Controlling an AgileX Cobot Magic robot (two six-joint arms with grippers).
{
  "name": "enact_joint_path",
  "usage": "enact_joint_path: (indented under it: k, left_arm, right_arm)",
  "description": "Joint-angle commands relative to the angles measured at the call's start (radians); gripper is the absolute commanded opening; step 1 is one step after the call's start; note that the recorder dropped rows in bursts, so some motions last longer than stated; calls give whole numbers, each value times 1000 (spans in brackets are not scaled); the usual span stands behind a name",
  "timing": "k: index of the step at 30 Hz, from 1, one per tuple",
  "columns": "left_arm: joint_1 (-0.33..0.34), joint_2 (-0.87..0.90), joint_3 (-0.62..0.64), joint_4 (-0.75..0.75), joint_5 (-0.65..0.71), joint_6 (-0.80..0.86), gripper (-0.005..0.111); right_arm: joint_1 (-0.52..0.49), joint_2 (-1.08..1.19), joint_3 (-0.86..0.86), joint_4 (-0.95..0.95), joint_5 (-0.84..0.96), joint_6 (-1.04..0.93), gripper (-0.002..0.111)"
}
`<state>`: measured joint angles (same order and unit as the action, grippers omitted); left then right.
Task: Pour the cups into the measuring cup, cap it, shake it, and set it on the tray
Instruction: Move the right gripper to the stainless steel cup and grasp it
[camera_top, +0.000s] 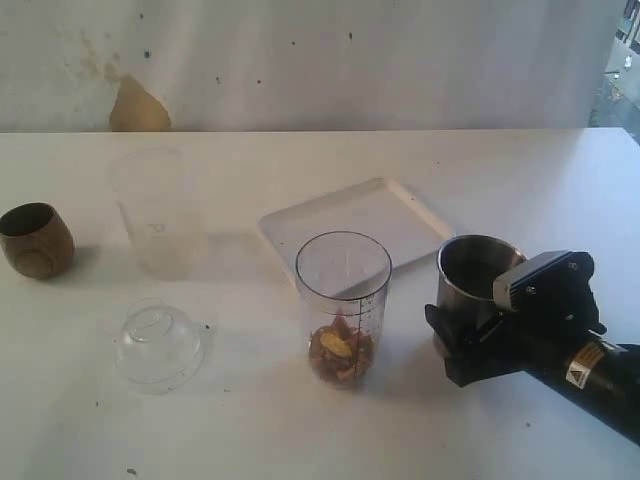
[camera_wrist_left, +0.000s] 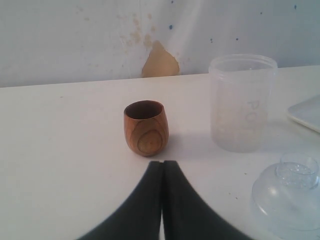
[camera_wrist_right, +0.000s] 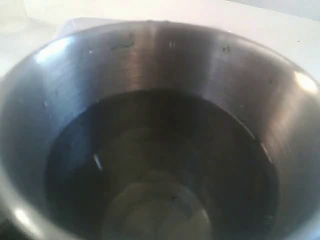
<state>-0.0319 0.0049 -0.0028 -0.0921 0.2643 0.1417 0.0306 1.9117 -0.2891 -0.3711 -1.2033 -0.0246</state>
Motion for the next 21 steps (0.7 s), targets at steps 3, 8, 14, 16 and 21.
enact_joint_path:
  k: [3, 8, 14, 16, 21]
  left_arm:
    - [0, -5, 3, 3, -10, 1, 0]
    - [0, -5, 3, 3, -10, 1, 0]
    - [0, -5, 3, 3, -10, 1, 0]
    - [0, -5, 3, 3, -10, 1, 0]
    - [0, -5, 3, 3, -10, 1, 0]
  right_arm:
    - [1, 4, -5, -14, -18, 13, 37]
    - [1, 4, -5, -55, -18, 25, 0]
    - [1, -74, -6, -53, -18, 25, 0]
    - [1, -126, -12, -56, -9, 35, 0]
    - [1, -260, -81, -124, 167, 134, 0]
